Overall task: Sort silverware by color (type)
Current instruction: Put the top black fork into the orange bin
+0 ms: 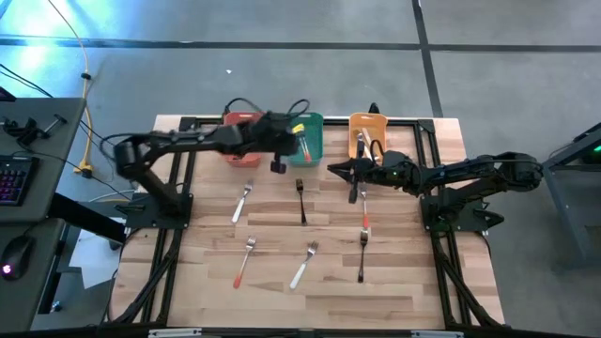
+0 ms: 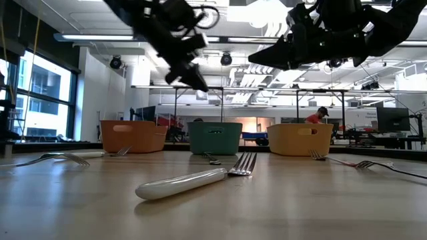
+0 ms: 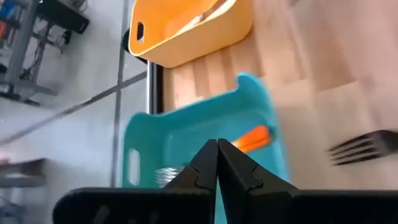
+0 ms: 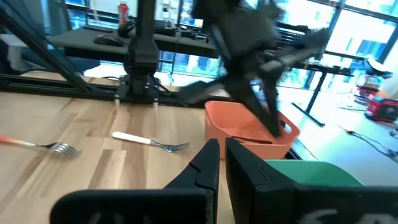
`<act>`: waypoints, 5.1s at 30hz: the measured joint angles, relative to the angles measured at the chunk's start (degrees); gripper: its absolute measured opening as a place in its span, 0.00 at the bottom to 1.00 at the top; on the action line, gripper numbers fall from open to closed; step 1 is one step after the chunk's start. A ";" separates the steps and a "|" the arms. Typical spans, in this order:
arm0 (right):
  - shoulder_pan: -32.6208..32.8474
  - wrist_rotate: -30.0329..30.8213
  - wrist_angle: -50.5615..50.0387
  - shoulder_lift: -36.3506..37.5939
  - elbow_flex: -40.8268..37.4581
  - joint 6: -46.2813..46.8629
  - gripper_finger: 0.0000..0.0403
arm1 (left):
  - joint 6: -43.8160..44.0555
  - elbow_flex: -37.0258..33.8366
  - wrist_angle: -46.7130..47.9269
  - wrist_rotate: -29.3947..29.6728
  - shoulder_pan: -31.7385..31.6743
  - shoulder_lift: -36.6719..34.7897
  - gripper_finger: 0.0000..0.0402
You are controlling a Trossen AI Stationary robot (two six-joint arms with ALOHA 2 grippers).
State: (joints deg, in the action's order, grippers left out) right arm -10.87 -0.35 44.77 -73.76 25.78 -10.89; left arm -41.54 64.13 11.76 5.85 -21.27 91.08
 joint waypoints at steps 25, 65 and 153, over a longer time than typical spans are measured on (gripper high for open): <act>12.28 21.05 -4.82 -13.53 8.51 17.08 0.03 | 44.65 -47.54 -52.64 6.17 16.15 -23.04 0.00; 10.14 24.24 -61.24 -48.60 52.28 54.30 0.27 | 53.96 -61.92 -56.01 7.77 7.32 -42.45 0.00; 7.36 6.07 -101.15 -71.52 103.04 29.28 0.32 | 49.37 -62.30 -36.14 -2.41 1.66 -63.77 0.00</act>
State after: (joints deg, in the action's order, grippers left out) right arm -3.52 5.71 -56.38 -145.27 128.82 18.39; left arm 7.84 1.83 -24.38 3.44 -19.62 27.31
